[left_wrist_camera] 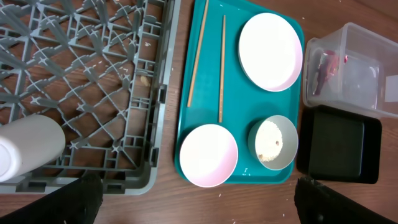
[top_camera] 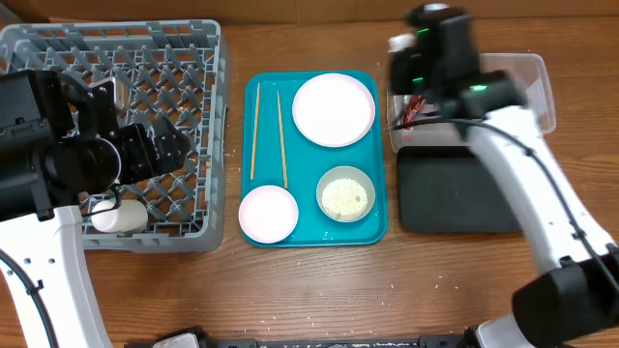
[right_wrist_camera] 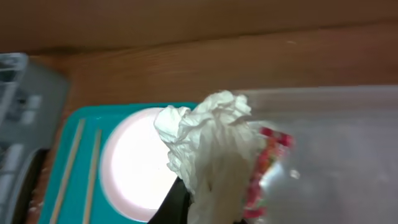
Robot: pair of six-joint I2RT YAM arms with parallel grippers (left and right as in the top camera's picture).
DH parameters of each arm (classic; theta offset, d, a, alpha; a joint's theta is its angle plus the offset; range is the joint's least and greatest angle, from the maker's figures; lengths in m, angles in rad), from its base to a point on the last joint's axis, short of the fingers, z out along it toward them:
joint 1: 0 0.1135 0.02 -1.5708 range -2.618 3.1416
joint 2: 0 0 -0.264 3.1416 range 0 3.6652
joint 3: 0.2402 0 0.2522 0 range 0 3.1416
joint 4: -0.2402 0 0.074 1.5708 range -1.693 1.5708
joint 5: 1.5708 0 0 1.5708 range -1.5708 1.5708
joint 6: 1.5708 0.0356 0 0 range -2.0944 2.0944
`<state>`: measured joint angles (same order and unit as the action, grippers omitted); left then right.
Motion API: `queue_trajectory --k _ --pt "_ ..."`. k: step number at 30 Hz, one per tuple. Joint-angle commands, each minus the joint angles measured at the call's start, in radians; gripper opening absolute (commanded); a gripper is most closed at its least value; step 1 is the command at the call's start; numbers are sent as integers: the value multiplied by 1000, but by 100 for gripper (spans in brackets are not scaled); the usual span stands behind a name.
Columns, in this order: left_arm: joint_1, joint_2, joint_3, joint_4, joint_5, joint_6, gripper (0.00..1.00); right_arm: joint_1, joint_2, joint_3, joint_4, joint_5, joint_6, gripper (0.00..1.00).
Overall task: Sort waste into correct bins and load items into the dishwasher
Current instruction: 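Drop the tissue into the clear plastic bin, then grasp the rim of the grey rice bowl with the right gripper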
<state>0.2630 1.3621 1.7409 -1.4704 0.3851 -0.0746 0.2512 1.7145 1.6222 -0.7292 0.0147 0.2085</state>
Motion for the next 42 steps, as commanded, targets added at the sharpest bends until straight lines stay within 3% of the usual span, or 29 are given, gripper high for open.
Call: queue_trajectory --k 1,2,3,4,7,9,13,18,20,25,30,35,39,42 --pt "-3 6 15 2 -3 16 100 -86 103 -67 -44 -2 24 4" --pt "-3 6 15 2 -3 16 100 -103 122 -75 -43 -2 23 17" --pt "-3 6 15 2 -3 16 100 -113 130 -75 -43 -3 14 42" --pt "-3 6 15 2 -3 16 100 -122 130 -75 -44 -17 -8 58" --pt "-3 6 15 2 -3 16 100 -133 95 -36 -97 -133 -23 75" --pt "-3 6 15 2 -3 16 100 -126 43 -4 -164 -250 -23 80" --pt "-3 6 15 2 -3 16 100 -68 -67 -2 -298 -409 -27 76" --pt "-3 6 15 2 -3 16 100 154 -76 -80 -455 -367 -33 66" --pt "-3 6 15 2 -3 16 100 217 -70 -136 -428 -322 -22 64" --pt "-3 6 15 2 -3 16 100 381 -29 -333 -174 -104 55 55" --pt "-3 6 15 2 -3 16 100 425 85 -398 41 -91 55 50" --pt "-3 6 15 2 -3 16 100 432 164 -398 77 -90 64 33" --pt "-3 6 15 2 -3 16 100 436 179 -398 69 -90 92 27" --pt "-3 6 15 2 -3 16 100 442 179 -398 56 -89 96 15"
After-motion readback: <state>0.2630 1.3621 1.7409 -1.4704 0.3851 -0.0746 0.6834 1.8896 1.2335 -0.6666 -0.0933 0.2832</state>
